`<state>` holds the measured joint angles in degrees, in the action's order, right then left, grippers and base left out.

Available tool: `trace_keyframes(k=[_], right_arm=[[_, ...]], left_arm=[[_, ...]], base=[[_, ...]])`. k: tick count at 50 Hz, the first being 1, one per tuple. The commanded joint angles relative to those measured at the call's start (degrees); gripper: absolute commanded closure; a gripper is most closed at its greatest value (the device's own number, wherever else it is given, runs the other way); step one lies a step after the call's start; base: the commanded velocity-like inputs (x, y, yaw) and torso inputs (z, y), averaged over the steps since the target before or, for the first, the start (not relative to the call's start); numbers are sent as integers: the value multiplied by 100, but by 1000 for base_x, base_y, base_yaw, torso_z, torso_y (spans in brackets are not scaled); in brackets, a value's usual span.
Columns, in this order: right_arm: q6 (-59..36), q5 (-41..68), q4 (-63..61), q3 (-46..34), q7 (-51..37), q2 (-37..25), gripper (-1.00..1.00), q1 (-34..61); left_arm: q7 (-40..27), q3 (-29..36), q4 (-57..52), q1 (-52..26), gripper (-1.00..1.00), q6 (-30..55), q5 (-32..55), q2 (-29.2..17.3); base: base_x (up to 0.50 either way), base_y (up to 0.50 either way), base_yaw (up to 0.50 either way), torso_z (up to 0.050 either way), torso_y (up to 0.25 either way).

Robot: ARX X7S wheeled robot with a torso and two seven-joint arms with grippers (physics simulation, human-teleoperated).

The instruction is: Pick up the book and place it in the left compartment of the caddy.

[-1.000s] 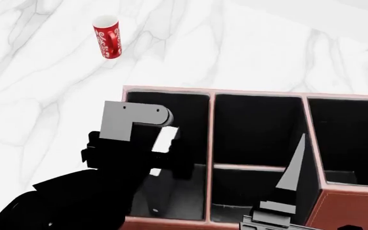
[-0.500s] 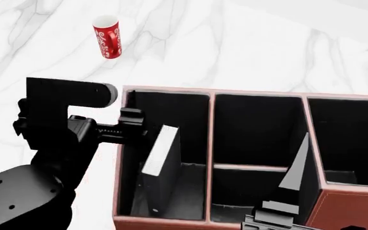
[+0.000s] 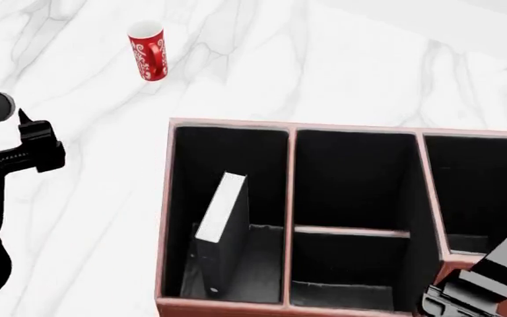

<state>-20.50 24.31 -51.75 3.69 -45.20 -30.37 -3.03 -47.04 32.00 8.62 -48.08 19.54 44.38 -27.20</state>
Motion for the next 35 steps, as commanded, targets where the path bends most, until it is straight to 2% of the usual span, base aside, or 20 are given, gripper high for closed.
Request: trace_keyframes(k=[1, 6, 35], right_arm=[[-179, 4, -97, 863, -643, 84, -100, -395], [-604, 94, -174, 1357, -1091, 128, -100, -507], [-151, 795, -552, 3462, -1025, 337, -100, -1763]], left_arm=[[-376, -540, 561, 110, -100, -333, -80, -335], [-558, -801, 542, 233, -100, -411, 17, -529], [-1164, -1734, 68, 885, -100, -480, 635, -1230]], base=[[0, 0, 0, 0, 0], [0, 0, 0, 0, 0], [0, 0, 0, 0, 0]])
